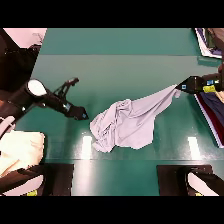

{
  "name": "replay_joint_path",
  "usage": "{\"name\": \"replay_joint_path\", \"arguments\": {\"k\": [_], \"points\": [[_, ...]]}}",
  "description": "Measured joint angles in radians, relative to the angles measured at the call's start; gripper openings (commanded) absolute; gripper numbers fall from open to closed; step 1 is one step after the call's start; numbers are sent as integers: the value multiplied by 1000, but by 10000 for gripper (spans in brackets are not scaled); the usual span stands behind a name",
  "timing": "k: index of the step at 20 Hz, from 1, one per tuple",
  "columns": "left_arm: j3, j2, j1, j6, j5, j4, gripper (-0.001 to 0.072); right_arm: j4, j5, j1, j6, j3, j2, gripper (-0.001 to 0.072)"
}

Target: Fold the shirts.

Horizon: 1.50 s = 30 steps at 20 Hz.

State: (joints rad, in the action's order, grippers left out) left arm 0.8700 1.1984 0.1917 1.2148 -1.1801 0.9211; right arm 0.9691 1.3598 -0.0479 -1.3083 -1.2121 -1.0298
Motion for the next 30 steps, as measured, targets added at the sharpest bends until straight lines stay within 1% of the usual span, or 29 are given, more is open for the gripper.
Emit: {"name": "replay_joint_path", "arguments": {"k": [4,7,11,15,16,18,19,24,30], "points": [[-137,-2,-8,-47,114,-103,538,-1,-3,11,0,0,4,12],[-178,-2,-10,-60,190,-161,538,-5,-5,13,0,0,5,12],[-196,6,23,-61,257,-204,538,-8,-6,14,0,0,5,12],[-200,72,91,-37,290,-240,538,-19,-3,14,0,0,5,12],[-198,83,100,-28,294,-242,520,-27,-2,14,0,0,5,12],[-193,105,113,-9,318,-241,69,-42,-1,14,0,0,6,12],[-185,112,116,-2,325,-229,22,-46,0,14,0,0,6,12],[-82,82,101,6,321,-233,21,-53,4,14,0,-19,7,13],[191,-106,-24,4,286,-207,21,-50,0,14,1,-197,7,12]]}}
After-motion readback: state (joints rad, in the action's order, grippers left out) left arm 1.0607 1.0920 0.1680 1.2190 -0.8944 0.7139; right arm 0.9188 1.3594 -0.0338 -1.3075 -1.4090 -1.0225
